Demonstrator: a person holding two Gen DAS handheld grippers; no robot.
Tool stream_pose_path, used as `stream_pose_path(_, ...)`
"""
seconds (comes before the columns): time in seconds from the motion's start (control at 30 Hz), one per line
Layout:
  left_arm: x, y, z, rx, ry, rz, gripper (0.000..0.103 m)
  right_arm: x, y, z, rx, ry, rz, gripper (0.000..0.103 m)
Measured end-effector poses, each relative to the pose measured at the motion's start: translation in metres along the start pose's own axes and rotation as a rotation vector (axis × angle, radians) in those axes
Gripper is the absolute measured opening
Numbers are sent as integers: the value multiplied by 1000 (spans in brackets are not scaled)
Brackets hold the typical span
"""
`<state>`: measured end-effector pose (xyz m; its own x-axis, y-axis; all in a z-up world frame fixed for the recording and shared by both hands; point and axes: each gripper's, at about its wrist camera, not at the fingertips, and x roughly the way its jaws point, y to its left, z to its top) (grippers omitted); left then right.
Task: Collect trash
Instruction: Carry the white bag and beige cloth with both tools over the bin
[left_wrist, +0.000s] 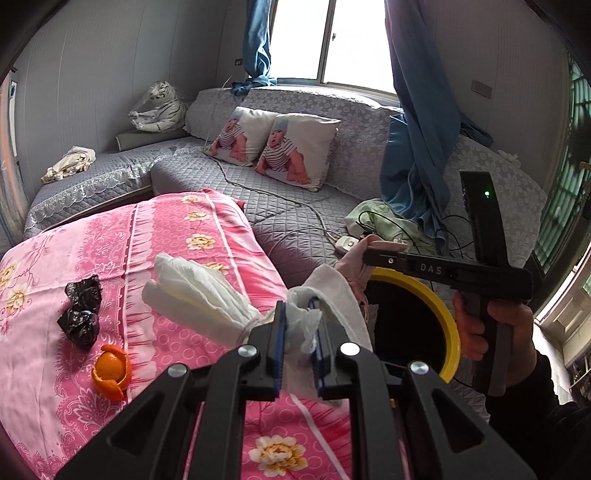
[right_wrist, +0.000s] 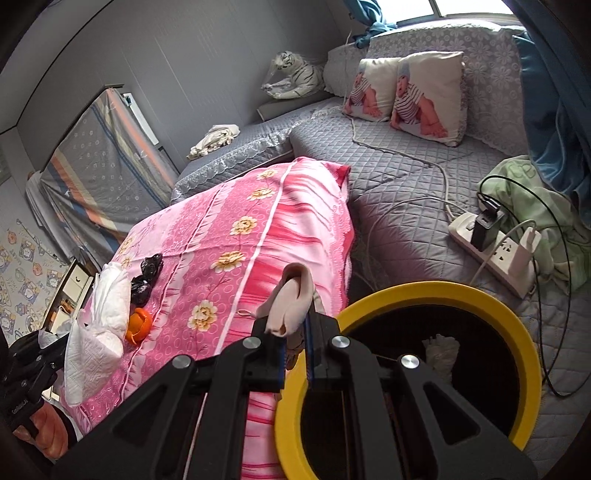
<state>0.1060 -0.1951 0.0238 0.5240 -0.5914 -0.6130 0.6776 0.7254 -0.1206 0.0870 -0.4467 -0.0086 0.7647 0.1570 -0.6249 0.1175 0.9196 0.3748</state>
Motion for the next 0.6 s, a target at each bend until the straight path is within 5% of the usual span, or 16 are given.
stream_pose_path(0.6,39,-65,13,76,33,-120,12,-28,-63,-6,83,-79,-152,7)
